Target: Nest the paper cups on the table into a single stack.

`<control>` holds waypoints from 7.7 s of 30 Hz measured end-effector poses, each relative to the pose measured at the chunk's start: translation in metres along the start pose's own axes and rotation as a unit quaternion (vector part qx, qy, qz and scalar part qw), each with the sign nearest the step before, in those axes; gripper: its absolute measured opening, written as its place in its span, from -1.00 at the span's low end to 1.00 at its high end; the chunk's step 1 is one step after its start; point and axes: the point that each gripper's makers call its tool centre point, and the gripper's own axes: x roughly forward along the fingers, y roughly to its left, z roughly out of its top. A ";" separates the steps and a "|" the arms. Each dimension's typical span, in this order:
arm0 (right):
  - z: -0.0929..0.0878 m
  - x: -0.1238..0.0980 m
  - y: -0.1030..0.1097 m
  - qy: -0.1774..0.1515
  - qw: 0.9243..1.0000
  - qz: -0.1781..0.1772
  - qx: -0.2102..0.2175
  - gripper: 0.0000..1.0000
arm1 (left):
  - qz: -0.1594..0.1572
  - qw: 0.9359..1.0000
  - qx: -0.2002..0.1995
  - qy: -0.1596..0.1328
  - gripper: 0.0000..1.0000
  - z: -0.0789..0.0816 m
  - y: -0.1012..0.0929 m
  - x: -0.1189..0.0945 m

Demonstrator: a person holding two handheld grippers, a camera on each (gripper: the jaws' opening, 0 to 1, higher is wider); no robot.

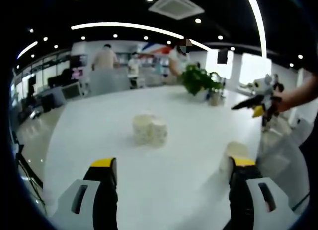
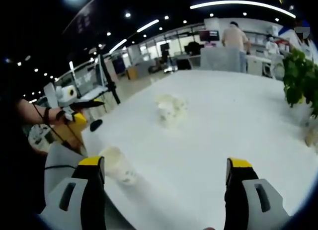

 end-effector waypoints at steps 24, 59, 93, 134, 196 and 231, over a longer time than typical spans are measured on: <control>-0.006 0.009 -0.006 0.010 1.000 -0.004 0.019 1.00 | -0.013 1.000 0.001 -0.003 0.86 0.011 0.024 0.041; 0.004 0.019 -0.001 0.005 0.999 -0.018 0.033 1.00 | -0.026 1.000 0.007 -0.014 0.86 0.018 0.052 0.090; -0.005 -0.001 0.001 0.008 0.997 -0.059 0.056 1.00 | 0.013 0.998 0.042 -0.035 0.82 0.028 0.094 0.136; -0.023 -0.025 0.012 0.022 0.995 -0.077 0.067 0.99 | 0.002 0.996 0.090 -0.018 0.57 0.022 0.104 0.194; -0.042 -0.027 0.019 0.042 0.992 -0.084 0.081 0.97 | -0.052 0.997 0.060 -0.024 0.11 0.009 0.094 0.235; -0.044 -0.024 0.017 0.049 0.992 -0.079 0.086 0.91 | -0.080 0.992 0.096 -0.025 -0.19 -0.001 0.089 0.242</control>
